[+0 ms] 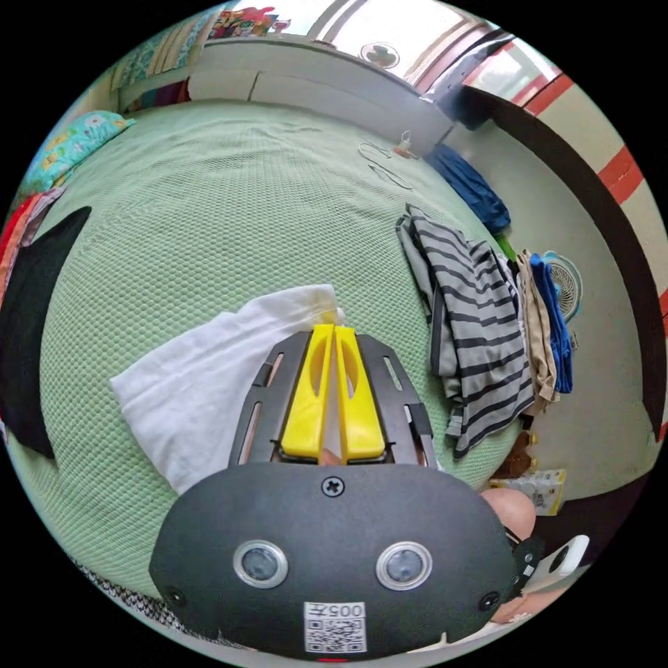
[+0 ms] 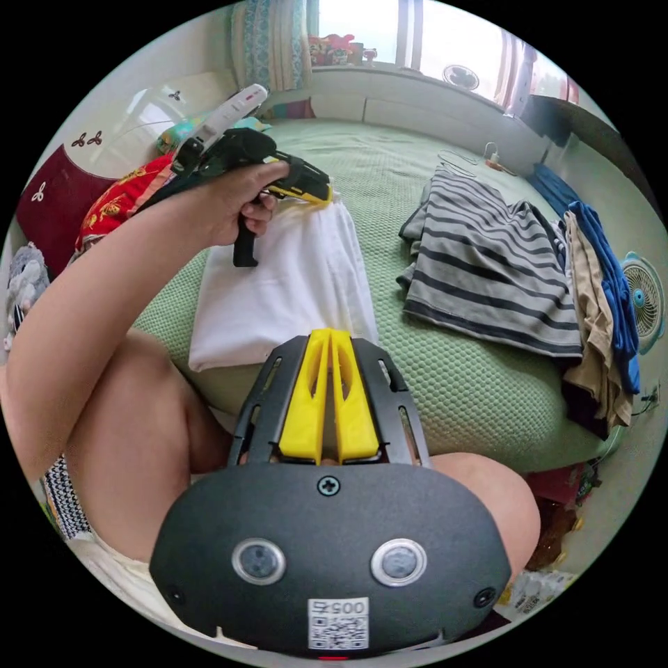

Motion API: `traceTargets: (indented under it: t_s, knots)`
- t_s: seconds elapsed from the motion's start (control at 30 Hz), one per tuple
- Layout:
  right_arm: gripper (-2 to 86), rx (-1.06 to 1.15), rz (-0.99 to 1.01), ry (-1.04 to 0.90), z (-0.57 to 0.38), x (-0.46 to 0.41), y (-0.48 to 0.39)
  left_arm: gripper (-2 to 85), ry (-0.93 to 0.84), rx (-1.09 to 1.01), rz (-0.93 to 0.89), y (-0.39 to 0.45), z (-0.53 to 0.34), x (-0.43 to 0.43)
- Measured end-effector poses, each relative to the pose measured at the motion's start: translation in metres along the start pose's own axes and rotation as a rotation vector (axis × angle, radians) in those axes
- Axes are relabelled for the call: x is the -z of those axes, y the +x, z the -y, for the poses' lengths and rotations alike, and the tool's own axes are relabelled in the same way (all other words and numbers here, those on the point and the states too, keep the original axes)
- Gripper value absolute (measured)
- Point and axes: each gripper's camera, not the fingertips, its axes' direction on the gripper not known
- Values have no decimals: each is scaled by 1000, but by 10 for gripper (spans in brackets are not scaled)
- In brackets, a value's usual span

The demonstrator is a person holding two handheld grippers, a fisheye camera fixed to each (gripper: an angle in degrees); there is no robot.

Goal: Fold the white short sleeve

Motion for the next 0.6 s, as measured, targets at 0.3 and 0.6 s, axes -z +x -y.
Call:
traceTargets:
  t_s: [0.3,0.6]
  knots:
    - [15,20,60,192,-21,39,12,69,225,-82,38,-25,-50,96]
    - [114,-89,107,188,-27,37,28,125,164,53,112,-135,-96,118]
